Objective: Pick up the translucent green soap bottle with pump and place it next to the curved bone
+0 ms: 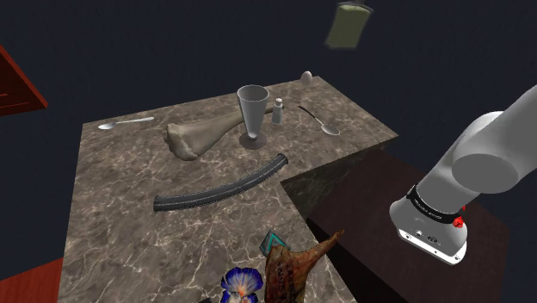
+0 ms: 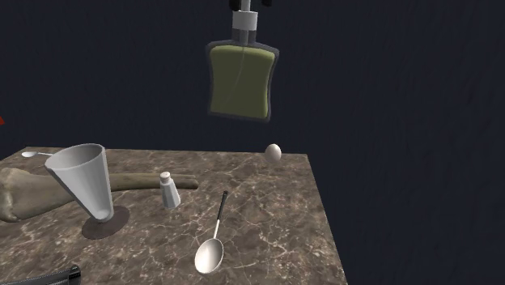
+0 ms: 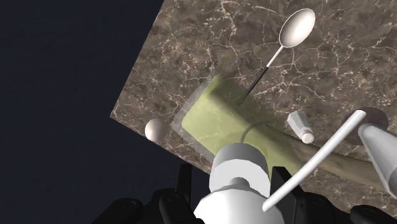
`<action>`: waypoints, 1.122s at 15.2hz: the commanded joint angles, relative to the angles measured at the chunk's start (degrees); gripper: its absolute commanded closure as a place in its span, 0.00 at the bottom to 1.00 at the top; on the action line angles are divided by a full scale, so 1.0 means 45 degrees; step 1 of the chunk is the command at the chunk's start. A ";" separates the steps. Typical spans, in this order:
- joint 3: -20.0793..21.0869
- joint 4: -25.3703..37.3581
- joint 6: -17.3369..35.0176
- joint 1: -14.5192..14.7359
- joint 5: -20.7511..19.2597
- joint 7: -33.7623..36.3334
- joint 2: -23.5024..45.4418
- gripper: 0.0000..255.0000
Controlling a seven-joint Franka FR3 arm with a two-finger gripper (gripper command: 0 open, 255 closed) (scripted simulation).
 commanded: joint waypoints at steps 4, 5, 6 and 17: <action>0.1237 -0.1719 -0.0077 0.0385 -0.0572 0.1680 -0.1739 1.00; 0.1482 -0.1992 -0.0119 0.0445 -0.0624 0.1989 -0.2028 1.00; 0.1726 -0.2248 -0.0167 0.0505 -0.0661 0.2296 -0.2303 1.00; 0.4437 -0.4020 -0.0916 0.1194 -0.0345 0.5560 -0.4459 1.00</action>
